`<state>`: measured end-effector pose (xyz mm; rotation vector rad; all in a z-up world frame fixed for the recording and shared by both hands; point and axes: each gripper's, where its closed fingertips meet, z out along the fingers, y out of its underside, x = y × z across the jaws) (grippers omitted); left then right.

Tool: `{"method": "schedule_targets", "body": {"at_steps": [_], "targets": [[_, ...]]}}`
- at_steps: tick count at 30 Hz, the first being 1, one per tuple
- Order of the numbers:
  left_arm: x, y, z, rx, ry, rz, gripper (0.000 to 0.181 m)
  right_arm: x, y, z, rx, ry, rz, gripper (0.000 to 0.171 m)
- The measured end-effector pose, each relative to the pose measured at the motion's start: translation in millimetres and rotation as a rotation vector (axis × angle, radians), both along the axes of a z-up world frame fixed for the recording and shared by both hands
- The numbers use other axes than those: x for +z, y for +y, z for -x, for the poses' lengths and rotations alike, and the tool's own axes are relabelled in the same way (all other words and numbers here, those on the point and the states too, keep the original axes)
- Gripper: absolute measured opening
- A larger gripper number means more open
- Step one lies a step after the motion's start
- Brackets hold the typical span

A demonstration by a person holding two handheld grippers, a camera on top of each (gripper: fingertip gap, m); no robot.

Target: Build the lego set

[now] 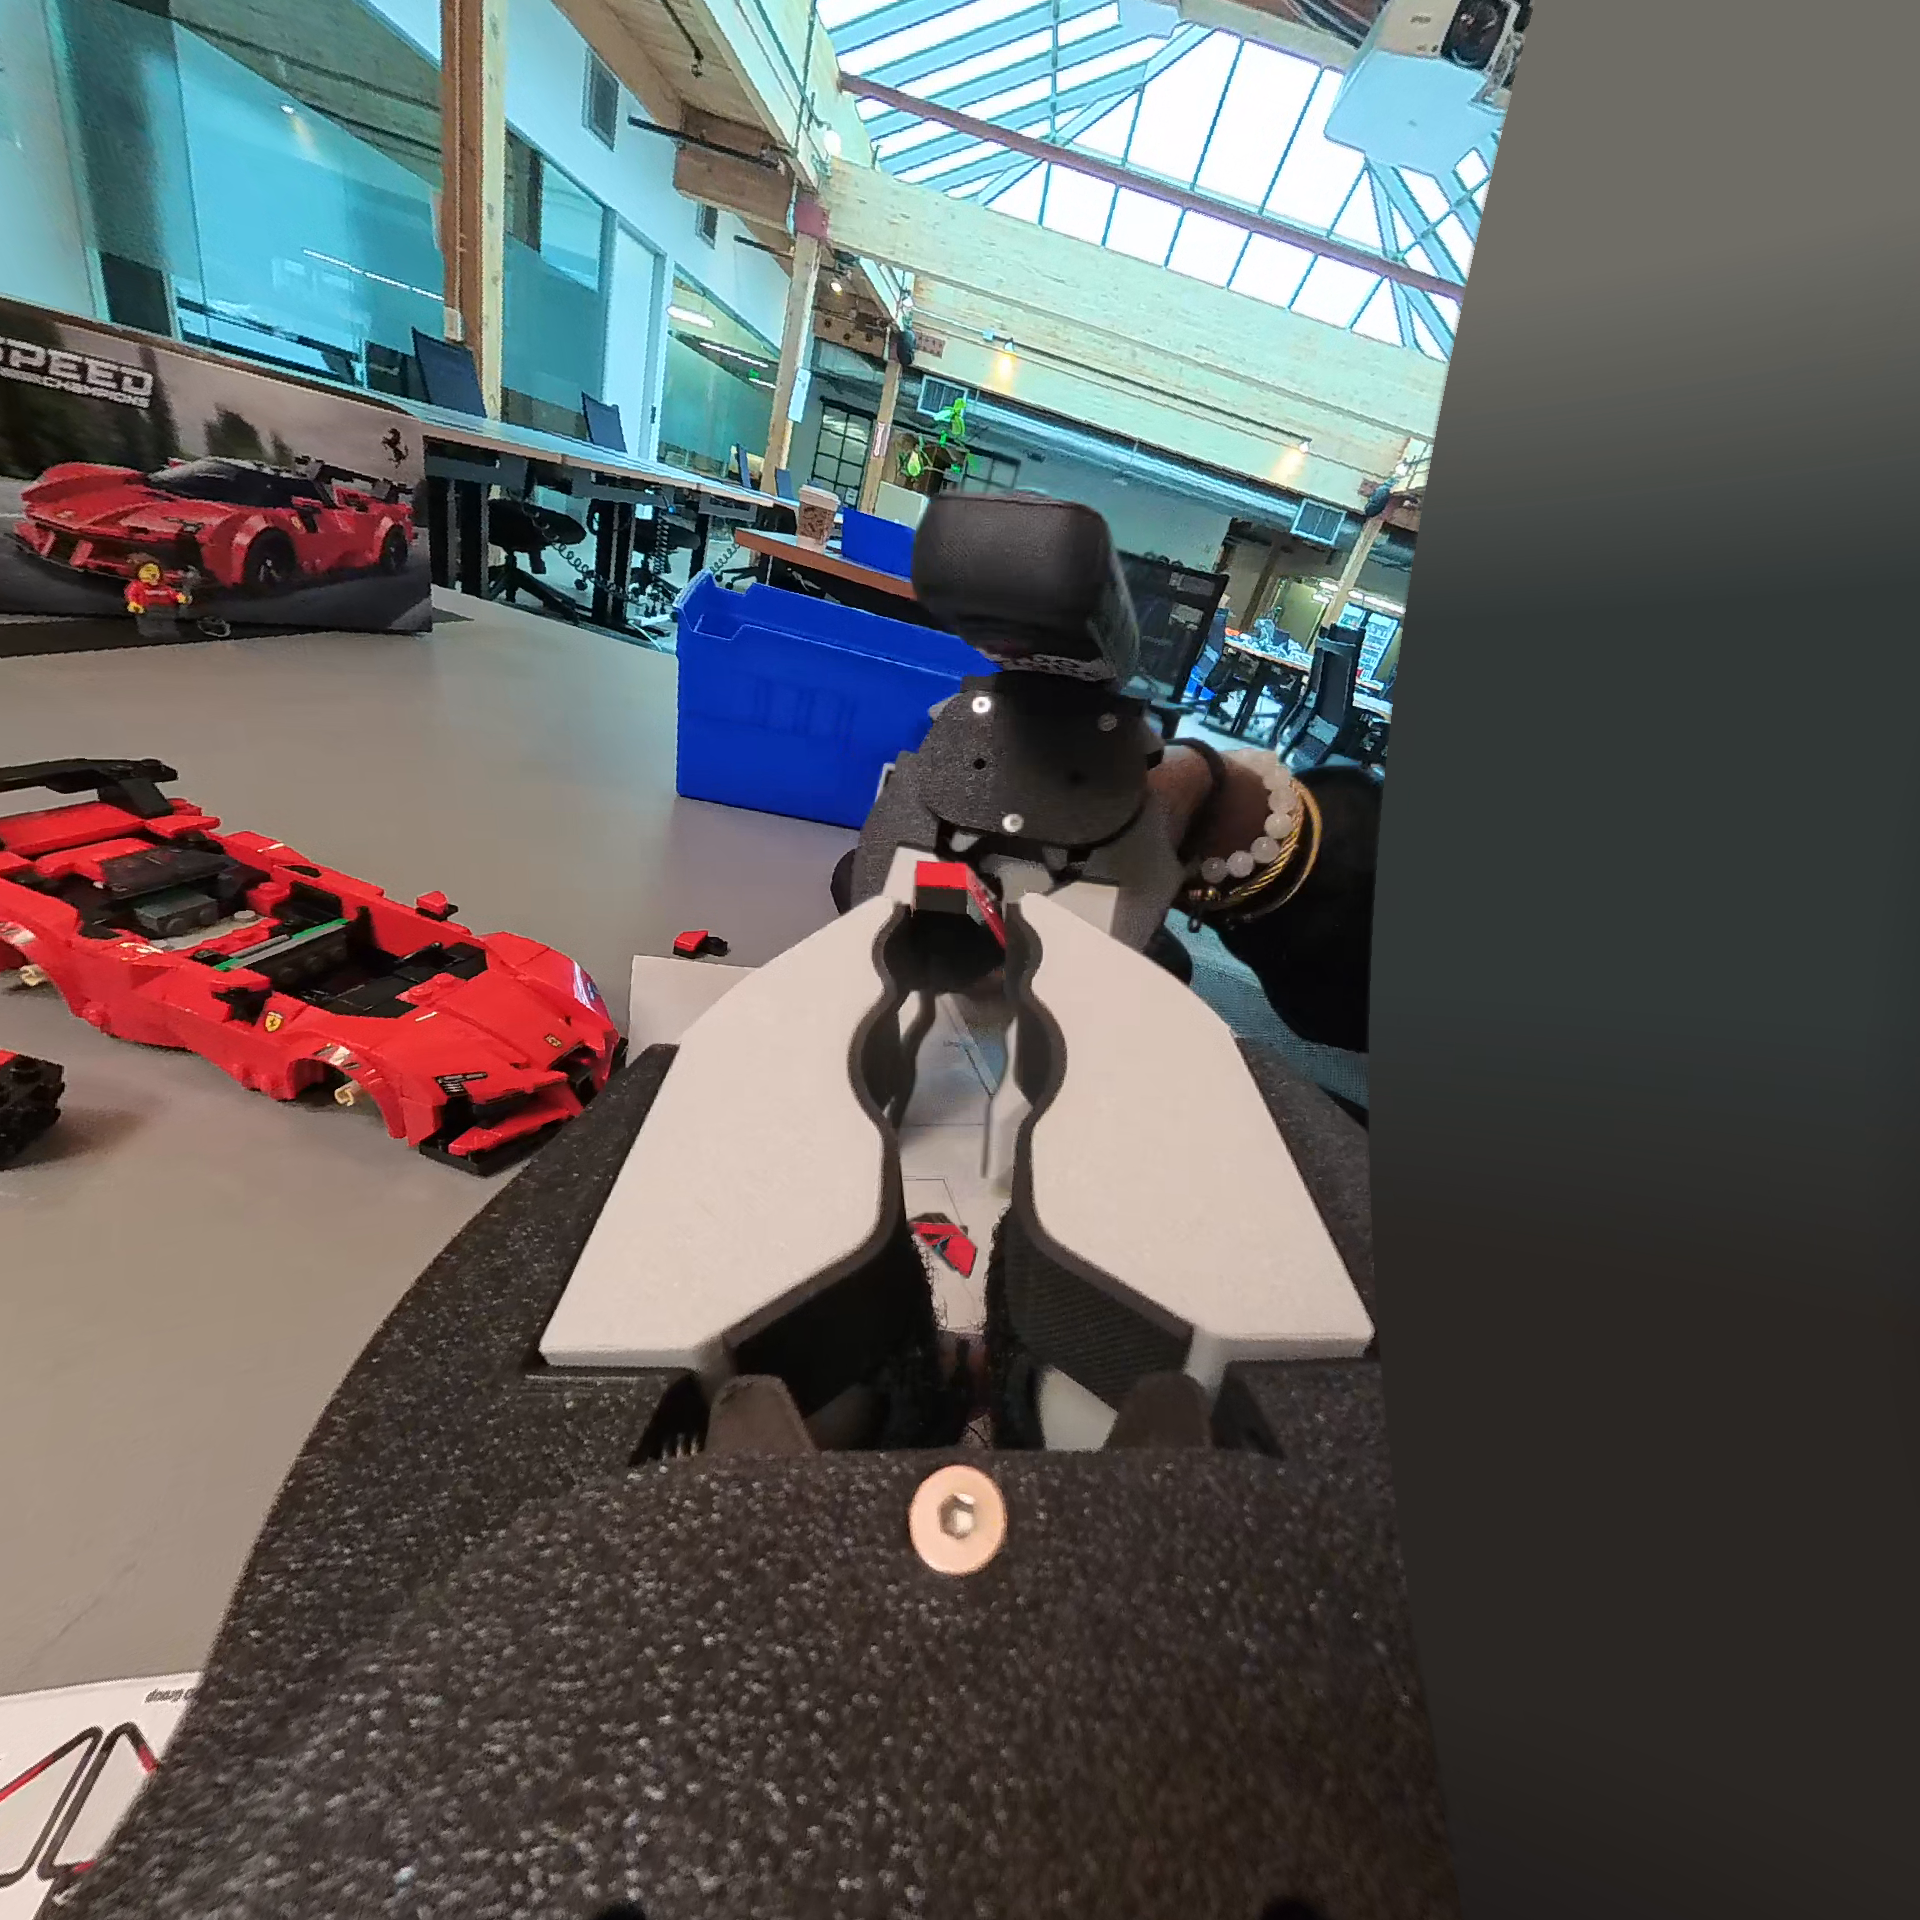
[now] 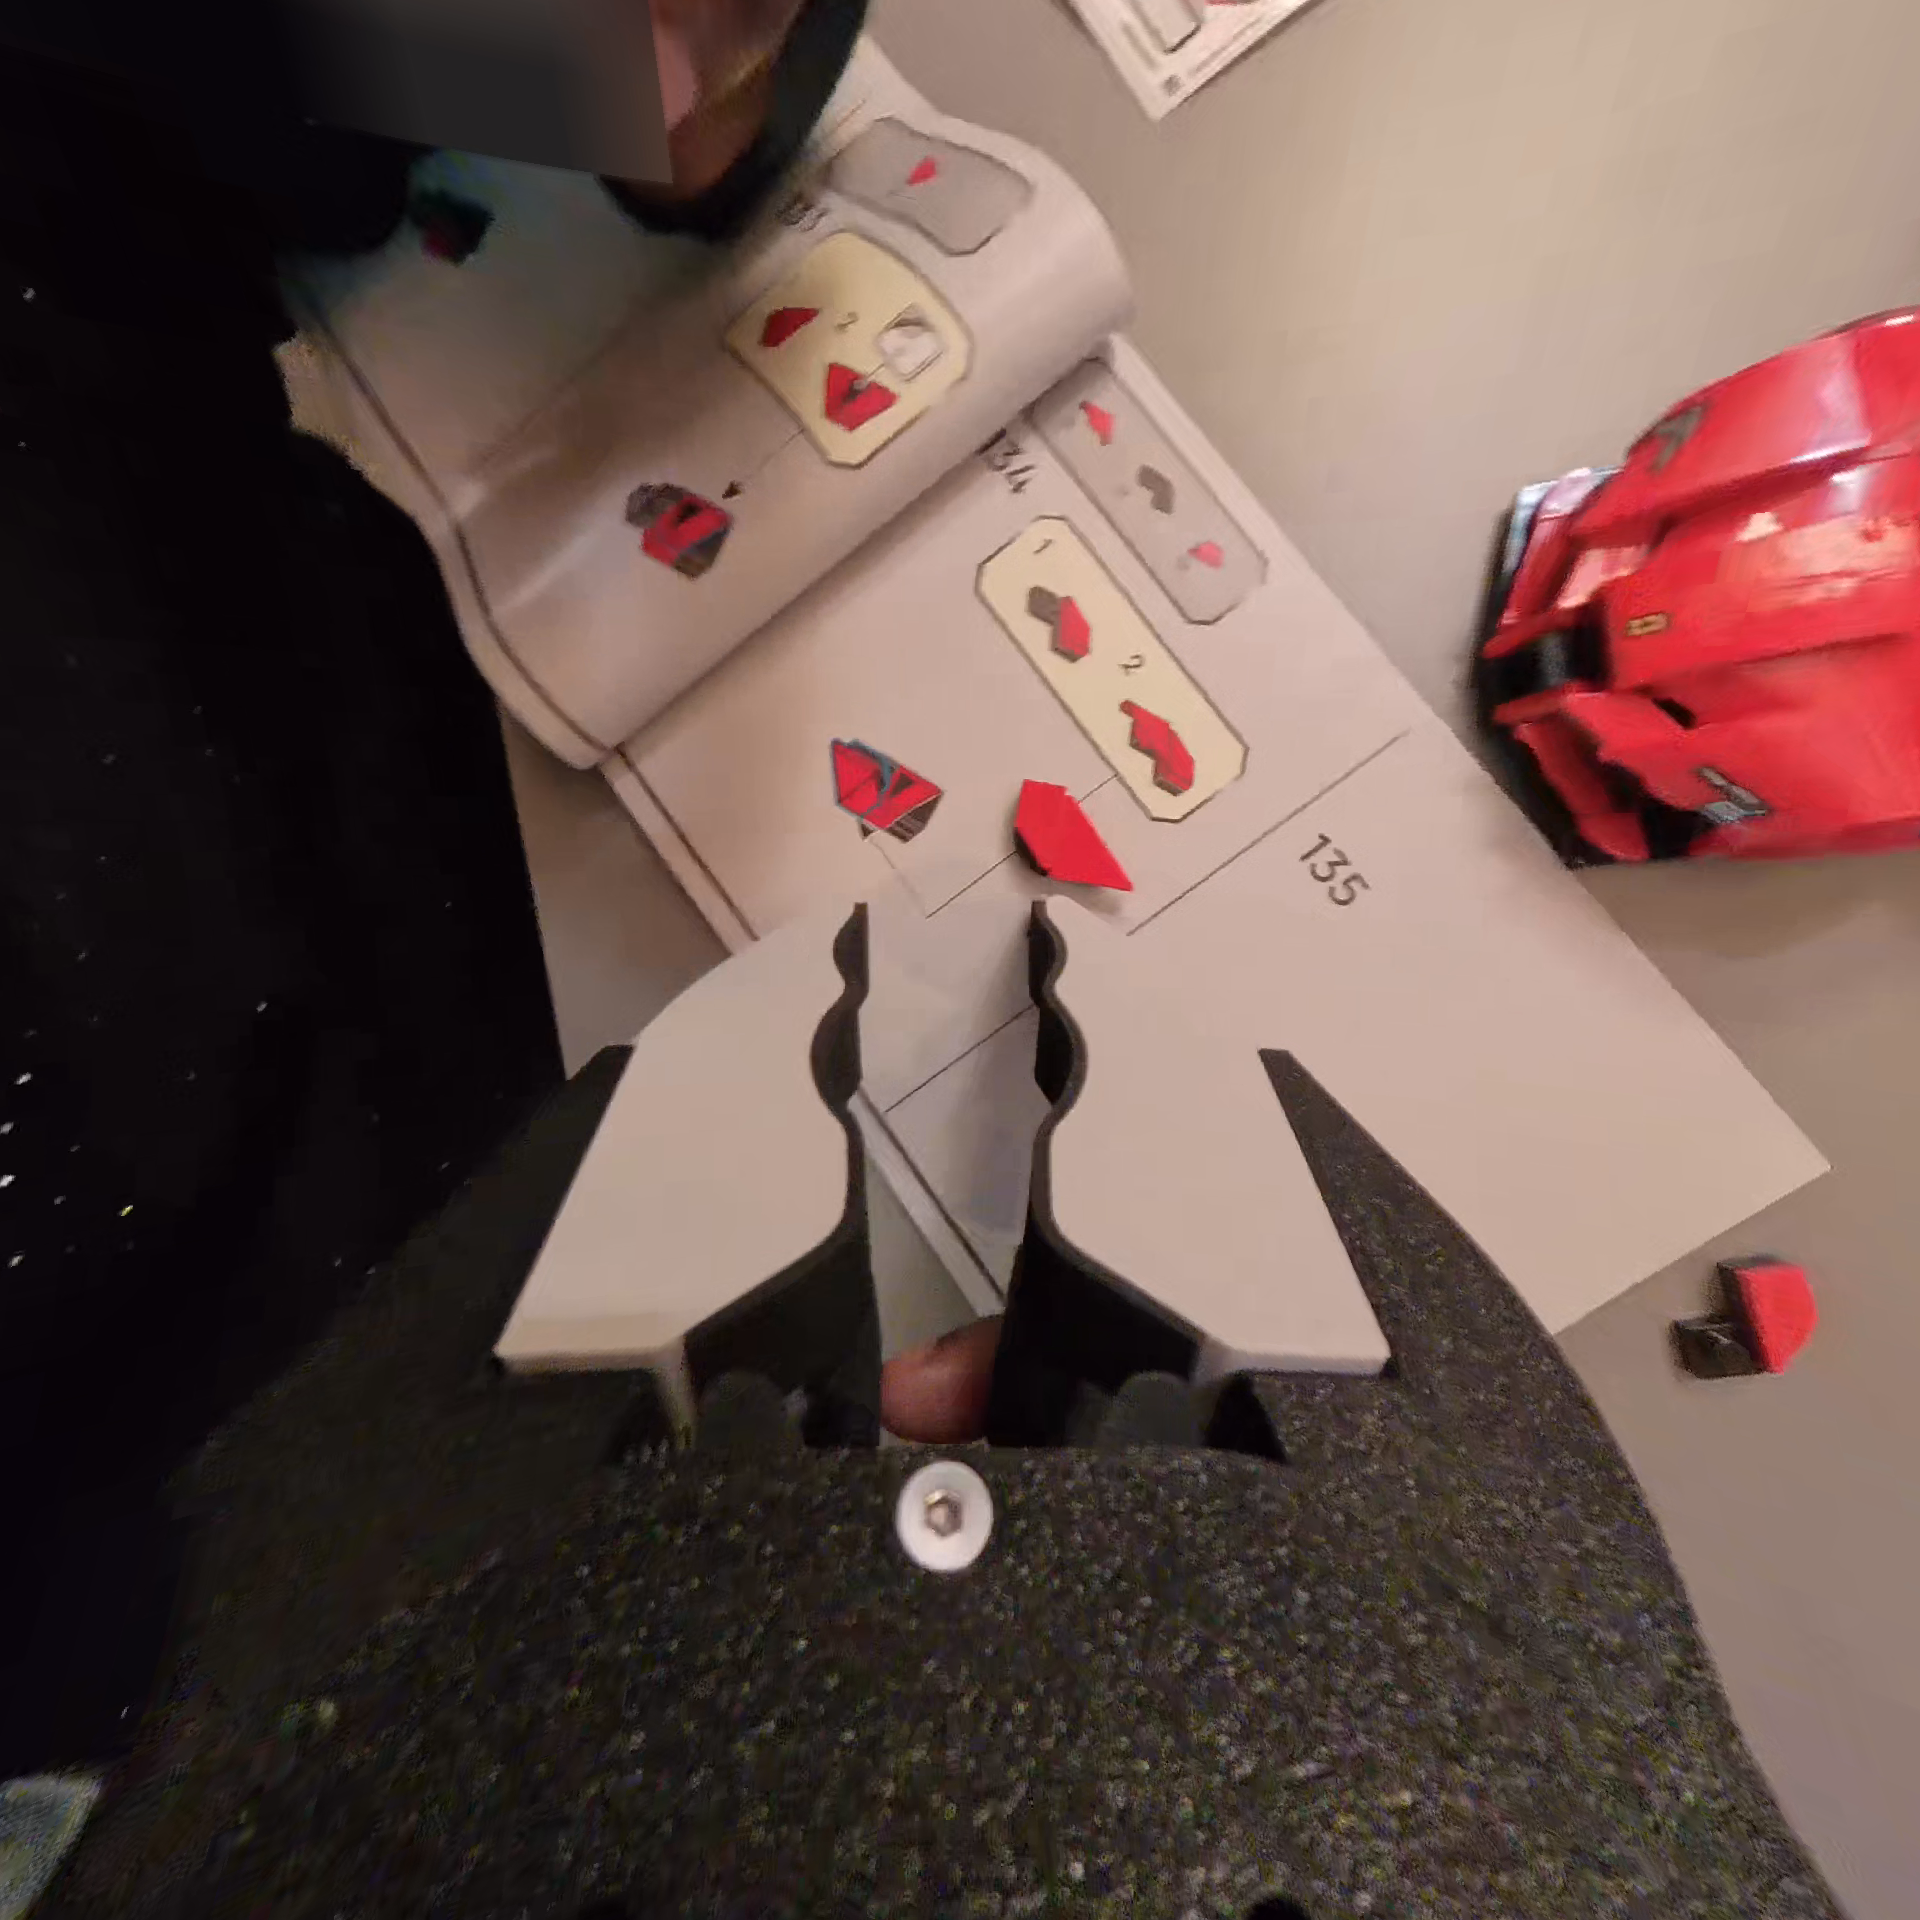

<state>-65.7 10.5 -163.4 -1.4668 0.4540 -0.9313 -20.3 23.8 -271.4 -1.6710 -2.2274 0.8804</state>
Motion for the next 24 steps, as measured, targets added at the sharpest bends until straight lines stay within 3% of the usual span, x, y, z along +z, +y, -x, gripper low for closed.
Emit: {"method": "schedule_targets", "body": {"at_steps": [5,10,19,22,24], "targets": [[-0.8,0.8,0.0,0.001,0.001,0.007,0.017,0.0,9.5,19.5,0.015,0.039,-0.018,0.036],[-0.8,1.1,0.3,-0.001,-0.004,0.011,0.017,0.7,1.6,28.4,0.160,0.087,-0.089,0.035],[-0.3,0.8,0.6,-0.001,-0.007,0.008,0.017,0.1,1.1,28.6,-0.119,0.016,-0.076,0.038],[-0.4,0.8,0.6,0.000,-0.006,0.007,0.017,-3.1,10.7,33.4,-0.153,0.030,-0.167,0.017],[-0.4,0.8,0.6,0.001,-0.005,0.007,0.017,-2.9,6.3,34.5,-0.046,0.050,-0.185,0.016]]}}
